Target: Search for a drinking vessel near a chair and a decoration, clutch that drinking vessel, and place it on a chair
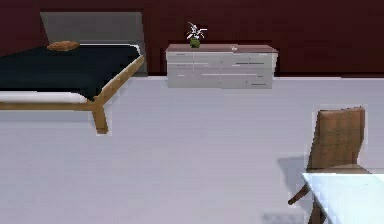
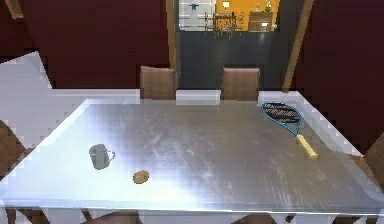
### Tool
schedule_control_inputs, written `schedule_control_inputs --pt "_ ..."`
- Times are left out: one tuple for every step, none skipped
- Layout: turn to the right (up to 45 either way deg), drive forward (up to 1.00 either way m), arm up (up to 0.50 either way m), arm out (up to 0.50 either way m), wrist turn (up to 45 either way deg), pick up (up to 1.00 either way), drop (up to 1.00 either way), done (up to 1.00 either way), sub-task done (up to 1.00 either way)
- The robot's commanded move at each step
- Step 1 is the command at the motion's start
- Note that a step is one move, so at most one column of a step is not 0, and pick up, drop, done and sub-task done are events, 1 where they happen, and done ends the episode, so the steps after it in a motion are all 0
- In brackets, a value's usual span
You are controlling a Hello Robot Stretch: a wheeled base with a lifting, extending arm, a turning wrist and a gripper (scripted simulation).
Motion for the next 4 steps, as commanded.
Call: schedule_control_inputs --pt "-24.0 0.0 0.0 0.0 0.0 0.0 0.0 0.0 0.0" --pt "24.0 0.0 0.0 0.0 0.0 0.0 0.0 0.0 0.0" --pt "0.0 0.05 0.0 0.0 0.0 0.0 0.0 0.0 0.0" --pt "-21.0 0.0 0.0 0.0 0.0 0.0 0.0 0.0 0.0"
